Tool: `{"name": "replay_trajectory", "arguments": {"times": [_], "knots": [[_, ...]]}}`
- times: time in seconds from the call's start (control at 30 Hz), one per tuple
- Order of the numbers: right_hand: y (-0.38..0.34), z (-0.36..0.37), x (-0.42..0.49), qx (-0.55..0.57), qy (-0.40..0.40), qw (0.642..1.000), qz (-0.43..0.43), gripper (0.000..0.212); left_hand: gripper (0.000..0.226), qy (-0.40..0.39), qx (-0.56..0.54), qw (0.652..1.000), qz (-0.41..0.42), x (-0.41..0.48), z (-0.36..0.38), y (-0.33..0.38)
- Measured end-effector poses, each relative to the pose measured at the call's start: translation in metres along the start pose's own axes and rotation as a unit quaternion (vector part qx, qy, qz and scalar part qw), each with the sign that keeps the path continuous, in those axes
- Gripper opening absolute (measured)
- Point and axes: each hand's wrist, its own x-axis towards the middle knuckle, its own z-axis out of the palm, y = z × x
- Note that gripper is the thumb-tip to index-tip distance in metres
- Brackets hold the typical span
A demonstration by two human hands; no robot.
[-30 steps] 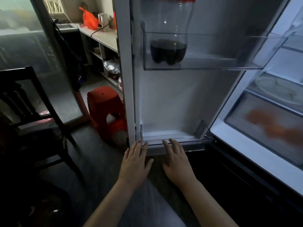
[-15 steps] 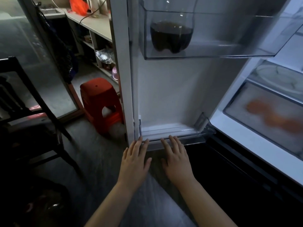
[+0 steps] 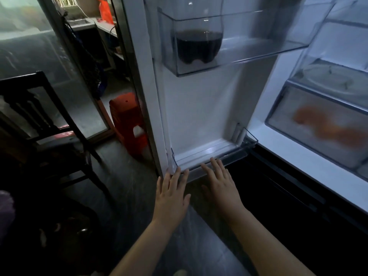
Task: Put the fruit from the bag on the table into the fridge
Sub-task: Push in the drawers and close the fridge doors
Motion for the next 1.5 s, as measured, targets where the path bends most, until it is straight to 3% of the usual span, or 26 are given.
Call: {"name": "replay_trajectory", "arguments": {"times": [0.2, 0.37, 0.6, 0.77, 0.9, 1.0, 1.07, 1.2, 1.33, 1.5], "knots": [[0.025, -0.022, -0.039, 0.049, 0.014, 0.999, 0.009, 0.092, 0.088, -0.004, 0.006, 1.0, 0.015, -0.03, 0.0, 0.052], [0.056, -0.025, -0.056, 0.037, 0.018, 0.999, 0.023, 0.059, 0.095, -0.001, 0.003, 1.0, 0.025, -0.046, 0.002, 0.095], [0.087, -0.038, -0.072, 0.014, 0.034, 0.999, 0.008, 0.057, 0.091, -0.004, 0.022, 0.999, 0.033, -0.058, 0.0, 0.141], [0.099, -0.045, -0.077, -0.012, 0.001, 1.0, 0.004, 0.063, 0.089, -0.018, 0.022, 0.999, 0.046, -0.061, -0.003, 0.151], [0.085, -0.047, -0.093, -0.01, 0.04, 0.999, 0.01, 0.064, 0.069, 0.085, -0.026, 0.993, 0.081, -0.068, -0.027, 0.136], [0.062, -0.05, -0.113, 0.022, 0.079, 0.994, -0.07, 0.067, 0.062, 0.204, -0.028, 0.977, 0.06, -0.074, -0.05, 0.113], [0.045, -0.049, -0.122, 0.038, 0.099, 0.987, -0.124, 0.066, 0.069, 0.226, -0.038, 0.973, 0.033, -0.074, -0.064, 0.101], [0.016, -0.048, -0.125, 0.037, 0.122, 0.979, -0.162, 0.076, 0.085, 0.159, -0.025, 0.987, -0.01, -0.068, -0.078, 0.091], [0.009, -0.054, -0.121, 0.006, 0.125, 0.976, -0.18, 0.078, 0.082, 0.098, 0.006, 0.995, 0.026, -0.069, -0.072, 0.094], [0.014, -0.055, -0.122, -0.062, 0.14, 0.976, -0.157, 0.075, 0.085, 0.074, -0.023, 0.997, 0.027, -0.07, -0.07, 0.102]]}}
